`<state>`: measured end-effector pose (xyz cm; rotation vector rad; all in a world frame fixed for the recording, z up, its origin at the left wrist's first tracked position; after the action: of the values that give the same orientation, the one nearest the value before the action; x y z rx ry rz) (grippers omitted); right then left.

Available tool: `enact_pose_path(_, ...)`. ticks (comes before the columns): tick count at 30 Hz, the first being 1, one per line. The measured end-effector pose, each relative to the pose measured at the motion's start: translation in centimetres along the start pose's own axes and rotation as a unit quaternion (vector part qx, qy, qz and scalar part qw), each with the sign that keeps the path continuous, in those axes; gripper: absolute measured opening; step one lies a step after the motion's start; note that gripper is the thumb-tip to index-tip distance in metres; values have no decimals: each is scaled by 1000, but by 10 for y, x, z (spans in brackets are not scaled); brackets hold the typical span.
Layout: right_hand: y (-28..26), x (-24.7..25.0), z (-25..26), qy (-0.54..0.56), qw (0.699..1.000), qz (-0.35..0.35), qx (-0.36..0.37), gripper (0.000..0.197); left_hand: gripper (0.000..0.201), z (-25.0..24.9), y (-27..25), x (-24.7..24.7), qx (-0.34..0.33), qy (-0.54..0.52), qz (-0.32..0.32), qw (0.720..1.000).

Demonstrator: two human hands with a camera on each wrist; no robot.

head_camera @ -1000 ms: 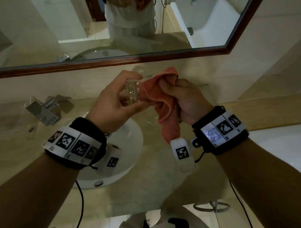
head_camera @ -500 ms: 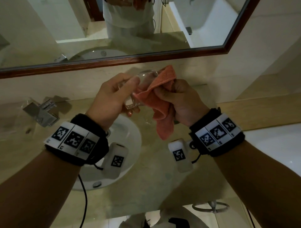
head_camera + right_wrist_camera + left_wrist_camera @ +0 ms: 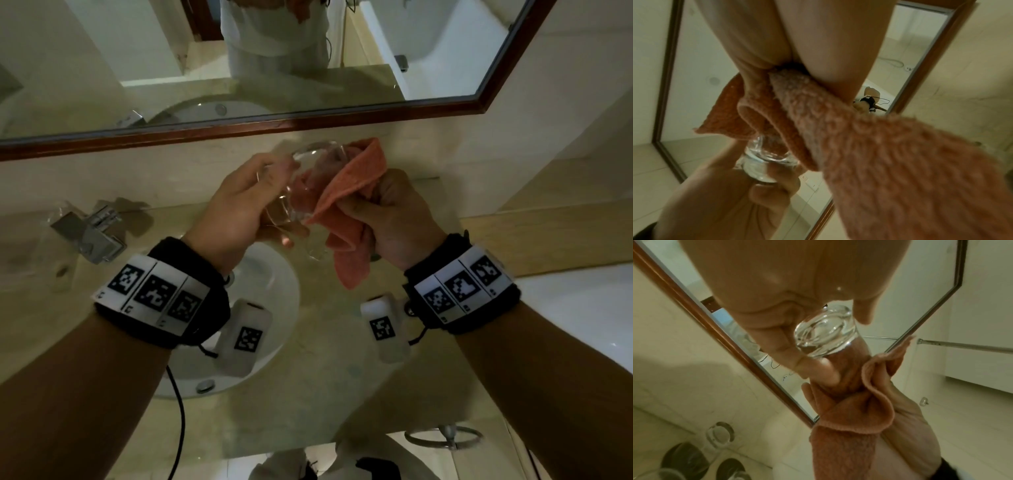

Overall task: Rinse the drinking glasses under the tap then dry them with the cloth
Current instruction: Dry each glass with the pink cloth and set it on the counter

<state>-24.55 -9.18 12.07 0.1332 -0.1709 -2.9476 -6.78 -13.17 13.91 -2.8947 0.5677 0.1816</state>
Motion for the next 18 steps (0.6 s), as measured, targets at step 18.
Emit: enact_pose_path(18, -5, 3, -3, -13, 999, -29, 11, 30, 41, -6, -11, 3, -15, 24, 7, 1000)
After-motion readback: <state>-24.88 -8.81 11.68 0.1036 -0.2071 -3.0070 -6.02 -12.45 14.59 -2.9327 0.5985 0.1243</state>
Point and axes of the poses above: each hand's wrist, its own y-axis towards the middle knuckle, its own x-axis out of the back of the hand, z = x × y, the point moved 2 cm from there along y, towards the middle knuckle, and after that the axes turned 10 degrees about -y, right-handed, at the moved point
